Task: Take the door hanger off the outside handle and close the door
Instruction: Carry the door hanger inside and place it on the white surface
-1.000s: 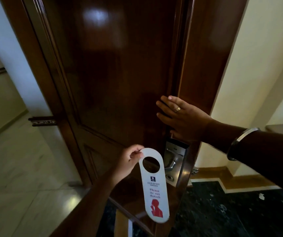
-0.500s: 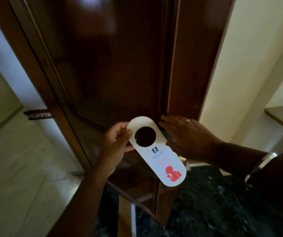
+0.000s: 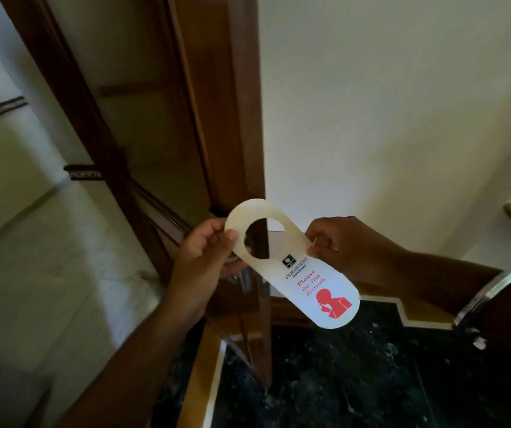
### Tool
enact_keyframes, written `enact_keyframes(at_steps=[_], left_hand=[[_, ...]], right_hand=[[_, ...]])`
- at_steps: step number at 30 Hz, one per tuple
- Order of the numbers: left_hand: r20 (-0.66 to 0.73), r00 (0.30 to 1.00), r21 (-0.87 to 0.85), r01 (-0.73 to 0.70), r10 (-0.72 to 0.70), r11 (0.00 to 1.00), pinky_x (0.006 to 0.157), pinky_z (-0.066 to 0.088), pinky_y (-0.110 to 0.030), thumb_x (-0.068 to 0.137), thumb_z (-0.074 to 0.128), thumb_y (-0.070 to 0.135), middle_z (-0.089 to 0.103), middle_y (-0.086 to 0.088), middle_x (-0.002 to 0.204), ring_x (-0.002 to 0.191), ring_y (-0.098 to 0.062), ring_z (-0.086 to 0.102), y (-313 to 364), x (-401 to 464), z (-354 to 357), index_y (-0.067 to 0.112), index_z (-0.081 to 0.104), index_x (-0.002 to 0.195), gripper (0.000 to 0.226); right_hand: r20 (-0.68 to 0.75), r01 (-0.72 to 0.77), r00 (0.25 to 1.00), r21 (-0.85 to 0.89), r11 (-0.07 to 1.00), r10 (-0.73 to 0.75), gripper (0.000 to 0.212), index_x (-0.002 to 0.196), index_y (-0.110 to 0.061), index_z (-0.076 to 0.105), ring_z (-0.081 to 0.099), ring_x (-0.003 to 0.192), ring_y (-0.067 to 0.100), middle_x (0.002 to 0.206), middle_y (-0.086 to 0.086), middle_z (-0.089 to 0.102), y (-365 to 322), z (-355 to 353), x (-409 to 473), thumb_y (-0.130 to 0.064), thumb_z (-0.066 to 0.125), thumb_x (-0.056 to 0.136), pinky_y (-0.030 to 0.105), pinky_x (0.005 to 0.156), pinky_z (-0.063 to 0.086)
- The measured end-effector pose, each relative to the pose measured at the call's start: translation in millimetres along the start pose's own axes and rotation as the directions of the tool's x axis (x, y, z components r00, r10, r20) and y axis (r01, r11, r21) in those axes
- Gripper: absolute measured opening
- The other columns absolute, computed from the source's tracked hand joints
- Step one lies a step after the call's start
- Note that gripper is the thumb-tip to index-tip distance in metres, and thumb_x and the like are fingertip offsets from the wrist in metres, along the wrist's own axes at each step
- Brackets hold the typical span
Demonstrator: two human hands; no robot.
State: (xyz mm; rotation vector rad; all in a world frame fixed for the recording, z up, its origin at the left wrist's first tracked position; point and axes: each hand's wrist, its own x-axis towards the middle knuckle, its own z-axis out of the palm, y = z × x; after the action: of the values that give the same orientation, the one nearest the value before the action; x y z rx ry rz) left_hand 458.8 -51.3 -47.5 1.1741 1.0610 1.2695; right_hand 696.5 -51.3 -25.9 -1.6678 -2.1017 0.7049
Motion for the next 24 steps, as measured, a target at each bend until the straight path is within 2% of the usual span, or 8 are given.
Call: enact_keyframes(at_steps=[3, 7, 10, 12, 16, 19, 21, 24], left_hand=[[0.011, 0.985, -0.067, 0.170, -0.170, 0.983, 0.083, 0.059, -0.033, 0.092, 0.059, 0.025, 0.074, 0.003, 0.104, 0.099, -0.015, 0.069, -36, -23, 57, 0.029, 0.074, 0.089, 0.017], [0.015, 0.918, -0.278, 0.384, -0.396, 0.880, 0.087, 0.058, -0.038, 0.096, 0.057, 0.028, 0.071, -0.010, 0.115, 0.103, -0.022, 0.070, -96, -35, 124, 0.014, 0.068, 0.110, 0.023], [-0.023, 0.889, -0.373, 0.416, -0.456, 0.829, 0.092, 0.056, -0.041, 0.101, 0.050, 0.025, 0.065, -0.019, 0.118, 0.104, -0.027, 0.068, -132, -17, 158, -0.002, 0.051, 0.123, 0.035], [-0.056, 0.858, -0.398, 0.450, -0.511, 0.799, 0.091, 0.057, -0.042, 0.101, 0.049, 0.020, 0.064, -0.019, 0.115, 0.108, -0.031, 0.066, -162, 8, 174, -0.005, 0.046, 0.127, 0.036], [-0.077, 0.774, -0.542, 0.497, -0.629, 0.678, 0.065, 0.061, -0.032, 0.098, 0.052, 0.006, 0.063, -0.016, 0.118, 0.099, -0.024, 0.066, -208, 71, 195, 0.009, 0.044, 0.135, 0.038], [-0.144, 0.745, -0.591, 0.463, -0.651, 0.661, 0.073, 0.059, -0.037, 0.096, 0.056, 0.009, 0.063, -0.013, 0.116, 0.103, -0.026, 0.063, -229, 122, 208, 0.021, 0.048, 0.129, 0.036], [-0.172, 0.723, -0.590, 0.468, -0.669, 0.658, 0.082, 0.056, -0.040, 0.095, 0.056, 0.009, 0.064, -0.013, 0.115, 0.107, -0.026, 0.062, -236, 157, 210, 0.020, 0.051, 0.128, 0.035], [-0.225, 0.671, -0.578, 0.491, -0.706, 0.651, 0.076, 0.057, -0.038, 0.095, 0.053, 0.004, 0.067, -0.013, 0.108, 0.100, -0.026, 0.065, -244, 209, 205, 0.016, 0.055, 0.118, 0.026]], right_hand=[[0.005, -0.034, 0.999, -0.006, 0.999, 0.034, 0.006, 0.093, -0.019, 0.062, 0.065, 0.077, 0.009, 0.092, -0.002, 0.068, 42, -21, -2, -0.023, 0.061, 0.088, 0.022, 0.057, 0.049], [0.056, -0.049, 0.997, -0.102, 0.994, 0.054, 0.004, 0.088, -0.019, 0.065, 0.062, 0.075, 0.009, 0.086, -0.004, 0.062, 92, -31, 17, -0.021, 0.062, 0.086, 0.019, 0.053, 0.043], [0.079, -0.098, 0.991, -0.116, 0.988, 0.107, 0.004, 0.085, -0.019, 0.065, 0.063, 0.074, 0.013, 0.084, -0.005, 0.060, 127, -21, 39, -0.020, 0.062, 0.086, 0.023, 0.056, 0.050], [0.079, -0.137, 0.986, -0.105, 0.985, 0.146, 0.005, 0.083, -0.019, 0.066, 0.064, 0.072, 0.013, 0.085, -0.004, 0.062, 155, -13, 62, -0.019, 0.062, 0.086, 0.026, 0.059, 0.053], [0.095, -0.160, 0.980, -0.124, 0.979, 0.173, 0.006, 0.081, -0.021, 0.063, 0.062, 0.071, 0.013, 0.093, 0.001, 0.065, 200, -1, 125, -0.022, 0.061, 0.087, 0.026, 0.061, 0.050], [0.135, -0.187, 0.972, -0.055, 0.981, 0.193, 0.004, 0.088, -0.021, 0.063, 0.063, 0.079, 0.015, 0.096, 0.003, 0.066, 221, 4, 175, -0.023, 0.060, 0.088, 0.028, 0.068, 0.053], [0.165, -0.199, 0.967, 0.024, 0.980, 0.192, 0.006, 0.093, -0.021, 0.064, 0.060, 0.077, 0.009, 0.099, 0.002, 0.065, 233, 7, 205, -0.020, 0.060, 0.088, 0.020, 0.062, 0.048], [0.203, -0.201, 0.961, 0.036, 0.979, 0.190, 0.022, 0.111, -0.016, 0.063, 0.057, 0.078, 0.005, 0.106, 0.001, 0.059, 255, 19, 250, -0.013, 0.055, 0.091, 0.009, 0.054, 0.039]])
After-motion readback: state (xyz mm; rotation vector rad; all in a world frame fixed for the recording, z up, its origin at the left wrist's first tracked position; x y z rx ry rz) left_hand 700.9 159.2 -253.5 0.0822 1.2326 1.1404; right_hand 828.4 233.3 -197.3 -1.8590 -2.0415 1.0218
